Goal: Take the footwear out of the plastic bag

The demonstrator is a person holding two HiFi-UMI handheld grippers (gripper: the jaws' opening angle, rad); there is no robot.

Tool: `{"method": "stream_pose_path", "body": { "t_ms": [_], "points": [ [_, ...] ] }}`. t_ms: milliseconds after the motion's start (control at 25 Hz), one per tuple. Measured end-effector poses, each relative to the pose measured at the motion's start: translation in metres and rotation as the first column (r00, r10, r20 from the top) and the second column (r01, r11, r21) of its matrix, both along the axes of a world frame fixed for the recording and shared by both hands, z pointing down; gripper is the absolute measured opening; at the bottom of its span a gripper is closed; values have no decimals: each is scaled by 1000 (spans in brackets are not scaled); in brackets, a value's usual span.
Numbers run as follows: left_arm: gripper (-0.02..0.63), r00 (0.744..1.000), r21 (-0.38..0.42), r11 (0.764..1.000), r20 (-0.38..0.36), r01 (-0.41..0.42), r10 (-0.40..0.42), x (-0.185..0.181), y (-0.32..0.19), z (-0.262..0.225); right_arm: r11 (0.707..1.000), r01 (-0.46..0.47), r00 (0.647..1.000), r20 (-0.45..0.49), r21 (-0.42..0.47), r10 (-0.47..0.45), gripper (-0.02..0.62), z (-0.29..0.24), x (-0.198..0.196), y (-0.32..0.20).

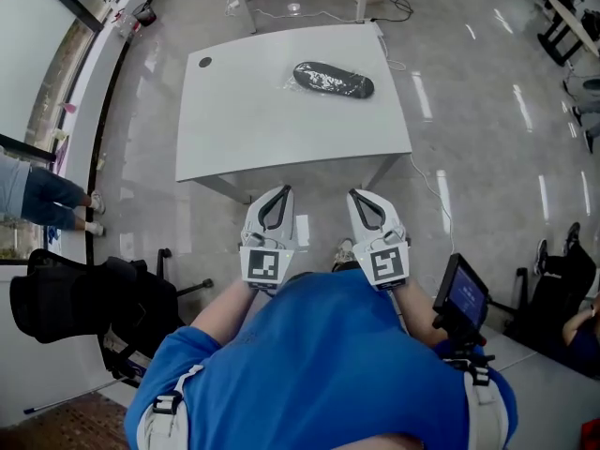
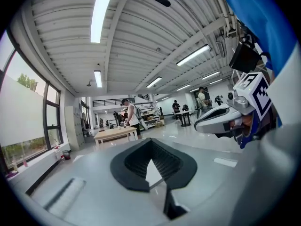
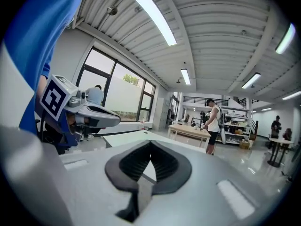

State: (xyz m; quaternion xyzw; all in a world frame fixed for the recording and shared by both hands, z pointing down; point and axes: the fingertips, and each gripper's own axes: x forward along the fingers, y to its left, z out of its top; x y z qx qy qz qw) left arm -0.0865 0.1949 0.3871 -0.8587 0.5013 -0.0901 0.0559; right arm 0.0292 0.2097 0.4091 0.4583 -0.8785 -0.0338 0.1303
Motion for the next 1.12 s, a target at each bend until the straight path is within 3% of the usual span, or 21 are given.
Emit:
{"method": "stream_pose_path", "body": {
  "t_ms": [280,640,1120],
  "points": [
    [5,992,0,995,77,99,-99,35,-87,18,998,36,998,55,-42,-34,3,26,52,-88],
    [5,980,-22,987,124,157,-153,4,-125,31,996,40,998,56,-83,-36,3,36,51,-130],
    [5,988,-35,996,133,80,-75,-33,-237,64,990,-40,997,-68,-135,31,3,63,22,-238]
  ]
}}
